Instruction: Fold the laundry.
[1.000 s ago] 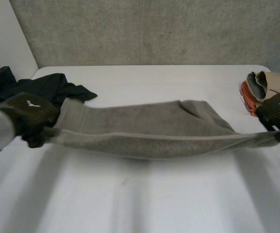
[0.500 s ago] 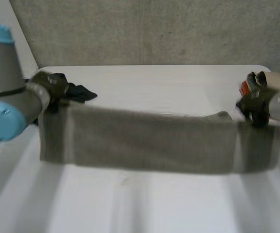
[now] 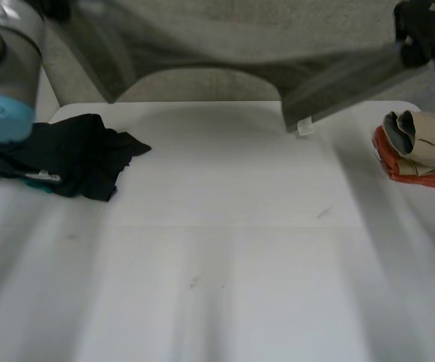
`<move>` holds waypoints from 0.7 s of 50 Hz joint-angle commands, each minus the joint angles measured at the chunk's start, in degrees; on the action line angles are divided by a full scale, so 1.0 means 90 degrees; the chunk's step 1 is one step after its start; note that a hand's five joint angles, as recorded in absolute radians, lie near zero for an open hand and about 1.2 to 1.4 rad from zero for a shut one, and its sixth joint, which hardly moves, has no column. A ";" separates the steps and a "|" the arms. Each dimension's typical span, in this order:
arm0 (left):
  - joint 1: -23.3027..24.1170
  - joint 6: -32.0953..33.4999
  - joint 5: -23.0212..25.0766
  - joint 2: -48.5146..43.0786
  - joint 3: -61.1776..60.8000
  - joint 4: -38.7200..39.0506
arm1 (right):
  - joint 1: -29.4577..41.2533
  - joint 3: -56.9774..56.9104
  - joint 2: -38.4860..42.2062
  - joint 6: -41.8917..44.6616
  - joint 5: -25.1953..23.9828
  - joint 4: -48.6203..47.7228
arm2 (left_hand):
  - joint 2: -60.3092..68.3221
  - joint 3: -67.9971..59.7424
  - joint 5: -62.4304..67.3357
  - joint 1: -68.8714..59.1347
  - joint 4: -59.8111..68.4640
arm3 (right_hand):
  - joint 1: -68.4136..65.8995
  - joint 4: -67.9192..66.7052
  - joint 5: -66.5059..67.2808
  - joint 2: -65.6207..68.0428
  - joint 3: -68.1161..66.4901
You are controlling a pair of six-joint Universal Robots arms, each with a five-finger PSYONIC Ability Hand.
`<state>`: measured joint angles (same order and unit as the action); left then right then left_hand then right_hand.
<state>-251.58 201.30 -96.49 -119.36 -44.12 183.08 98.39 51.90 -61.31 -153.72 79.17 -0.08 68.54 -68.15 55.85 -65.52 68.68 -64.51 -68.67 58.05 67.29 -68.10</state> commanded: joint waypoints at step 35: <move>-0.0543 0.2829 0.1082 0.2364 -0.6212 -0.2628 | -0.1353 0.4312 -0.1743 0.4533 -0.0945 0.4601 | 0.1274 -0.1316 0.1572 -0.1609 0.1258 | -0.1722 -0.1259 0.1328 0.1412 -0.1322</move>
<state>-255.54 224.72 -89.22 -98.65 -101.85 157.56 84.02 92.06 -80.16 -111.10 70.72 48.55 68.54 -68.15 57.29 -65.58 68.70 -64.51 -68.68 58.13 67.29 -68.12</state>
